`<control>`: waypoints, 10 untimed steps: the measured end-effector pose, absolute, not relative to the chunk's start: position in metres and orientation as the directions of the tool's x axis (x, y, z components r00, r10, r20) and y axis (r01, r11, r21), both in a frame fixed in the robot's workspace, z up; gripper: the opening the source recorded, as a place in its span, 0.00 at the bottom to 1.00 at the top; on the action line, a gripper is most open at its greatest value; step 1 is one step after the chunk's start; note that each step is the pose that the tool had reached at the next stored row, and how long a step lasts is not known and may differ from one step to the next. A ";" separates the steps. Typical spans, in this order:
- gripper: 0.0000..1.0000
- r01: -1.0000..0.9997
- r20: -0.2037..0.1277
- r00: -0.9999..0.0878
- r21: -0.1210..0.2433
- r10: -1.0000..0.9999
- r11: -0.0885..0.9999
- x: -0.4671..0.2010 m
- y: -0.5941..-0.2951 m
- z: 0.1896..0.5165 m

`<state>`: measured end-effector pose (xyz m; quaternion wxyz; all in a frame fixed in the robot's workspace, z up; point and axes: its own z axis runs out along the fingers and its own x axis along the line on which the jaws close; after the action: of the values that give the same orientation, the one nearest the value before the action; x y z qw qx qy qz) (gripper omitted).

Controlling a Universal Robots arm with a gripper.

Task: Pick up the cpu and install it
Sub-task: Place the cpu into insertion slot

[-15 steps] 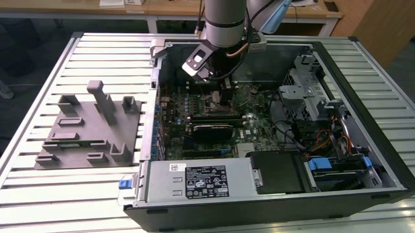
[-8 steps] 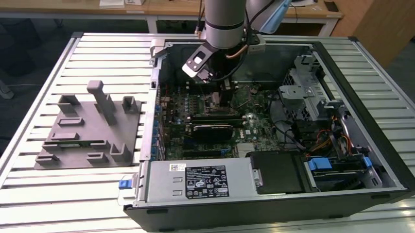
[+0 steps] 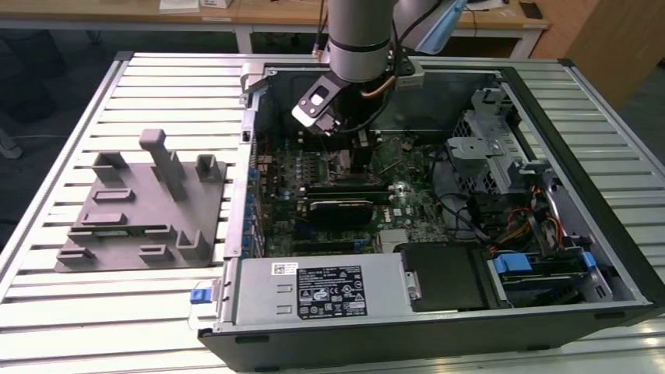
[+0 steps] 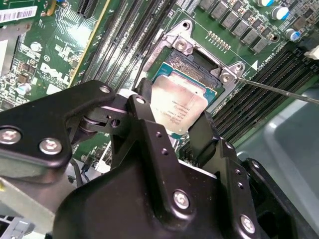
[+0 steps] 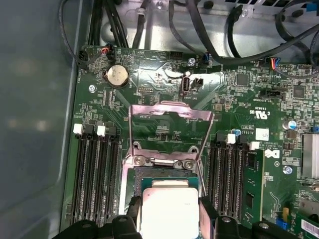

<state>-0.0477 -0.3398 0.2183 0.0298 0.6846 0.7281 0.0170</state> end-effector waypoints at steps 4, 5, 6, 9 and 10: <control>0.54 0.998 -0.020 -0.017 0.065 1.000 0.018 -0.048 -0.340 0.210; 0.54 0.998 -0.020 -0.010 0.065 1.000 0.012 -0.048 -0.340 0.209; 0.54 0.998 -0.020 -0.007 0.065 1.000 0.008 -0.048 -0.340 0.209; 0.54 0.998 -0.020 -0.006 0.065 1.000 0.007 -0.048 -0.340 0.209; 0.54 0.998 -0.020 -0.006 0.065 1.000 0.007 -0.048 -0.340 0.209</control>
<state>-0.0477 -0.3398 0.2088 0.0303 0.7044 0.7089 0.0161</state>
